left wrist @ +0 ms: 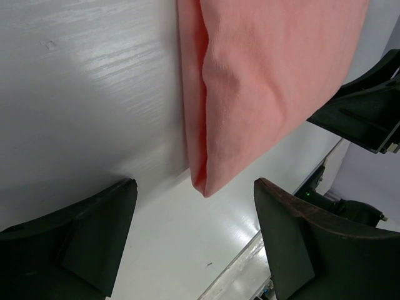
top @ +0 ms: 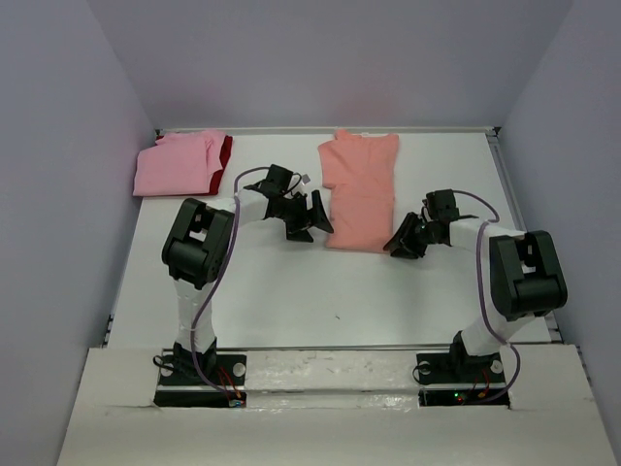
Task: Fold and stack the t-shirts
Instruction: Grab one side of the 2/3 rectangular tshirt with both arms
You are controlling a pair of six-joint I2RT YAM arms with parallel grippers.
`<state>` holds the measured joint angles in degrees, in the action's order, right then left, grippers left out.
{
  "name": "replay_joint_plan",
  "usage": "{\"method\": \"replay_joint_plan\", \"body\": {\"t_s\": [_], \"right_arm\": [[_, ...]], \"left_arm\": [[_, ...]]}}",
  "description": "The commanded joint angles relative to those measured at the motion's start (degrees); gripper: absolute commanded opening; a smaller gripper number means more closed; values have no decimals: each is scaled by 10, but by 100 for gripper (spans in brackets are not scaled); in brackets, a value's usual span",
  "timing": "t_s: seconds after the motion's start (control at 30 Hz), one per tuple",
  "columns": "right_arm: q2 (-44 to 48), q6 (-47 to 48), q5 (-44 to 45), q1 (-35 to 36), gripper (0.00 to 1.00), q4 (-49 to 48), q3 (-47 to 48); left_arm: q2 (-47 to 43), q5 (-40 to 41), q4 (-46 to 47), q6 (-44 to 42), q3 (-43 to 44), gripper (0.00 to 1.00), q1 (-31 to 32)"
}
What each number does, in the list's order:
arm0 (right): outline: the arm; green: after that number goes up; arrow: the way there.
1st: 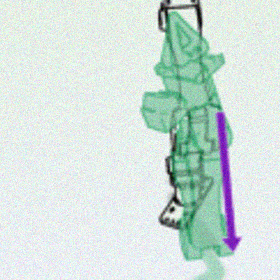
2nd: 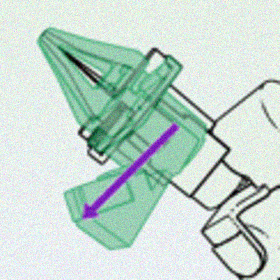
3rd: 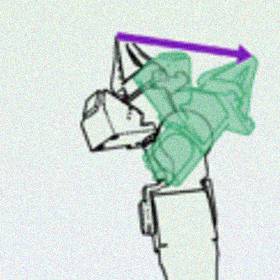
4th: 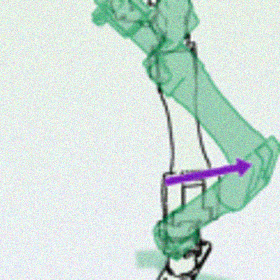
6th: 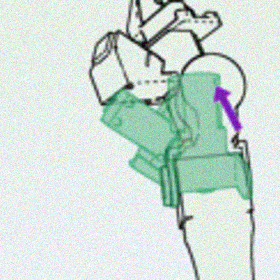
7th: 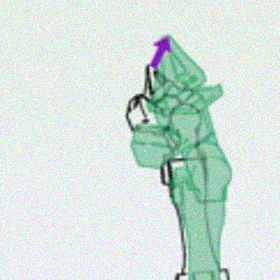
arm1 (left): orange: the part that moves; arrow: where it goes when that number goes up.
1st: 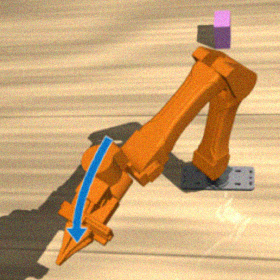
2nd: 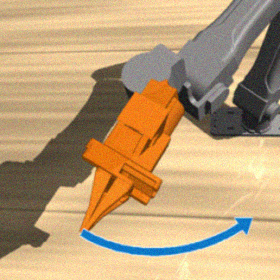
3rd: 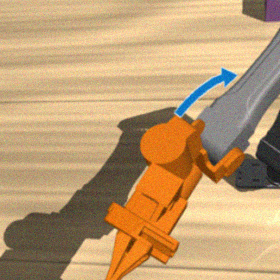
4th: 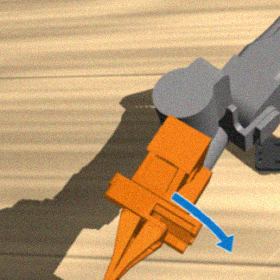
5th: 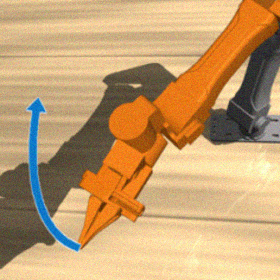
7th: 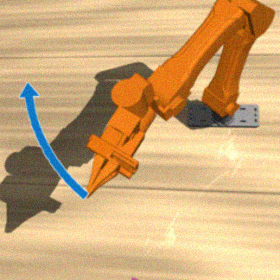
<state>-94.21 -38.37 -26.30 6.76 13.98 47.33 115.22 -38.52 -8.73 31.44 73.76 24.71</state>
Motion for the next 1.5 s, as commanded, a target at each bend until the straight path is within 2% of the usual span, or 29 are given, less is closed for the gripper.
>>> {"method": "replay_joint_plan", "body": {"t_s": [0.0, 0.17, 0.23, 0.33, 0.43, 0.67, 0.73, 0.77, 0.8, 0.87, 1.1, 1.47], "right_arm": [[-5, 6, 29, -3, 38, -26, 19], [-12, 8, 32, -3, 33, -28, 22], [-15, 6, 29, -3, 22, -32, 21], [-19, 4, 28, -3, 21, -39, 18], [-24, 1, 25, -3, 0, -44, 15], [-24, -2, 22, -3, 0, -47, 16], [-26, -2, 20, -3, 0, -47, 18], [-26, -2, 20, -3, 0, -47, 19], [-26, -2, 20, -3, 0, -47, 20], [-27, -2, 20, -3, 0, -46, 23], [-33, -2, 18, -3, 0, -45, 28], [-36, -2, 19, -3, 0, -46, 29]], "left_arm": [[0, 10, 0, -3, 14, 89, 3], [-3, 8, -1, -4, 10, 89, 4], [-5, 8, -2, -5, 7, 89, 3], [-8, 8, -2, -5, 2, 89, 4], [-10, 8, -2, -5, -1, 89, 3], [-12, 7, -4, -4, -1, 88, 3], [-9, 6, -3, -5, 1, 83, 4], [-4, 2, -2, -5, 1, 79, 3], [-3, 0, 3, -5, 0, 68, 4], [1, -7, 7, -2, -5, 51, 6], [-3, -22, 20, 7, -26, 56, 17], [-6, -27, 35, 25, -27, 54, 43]]}}
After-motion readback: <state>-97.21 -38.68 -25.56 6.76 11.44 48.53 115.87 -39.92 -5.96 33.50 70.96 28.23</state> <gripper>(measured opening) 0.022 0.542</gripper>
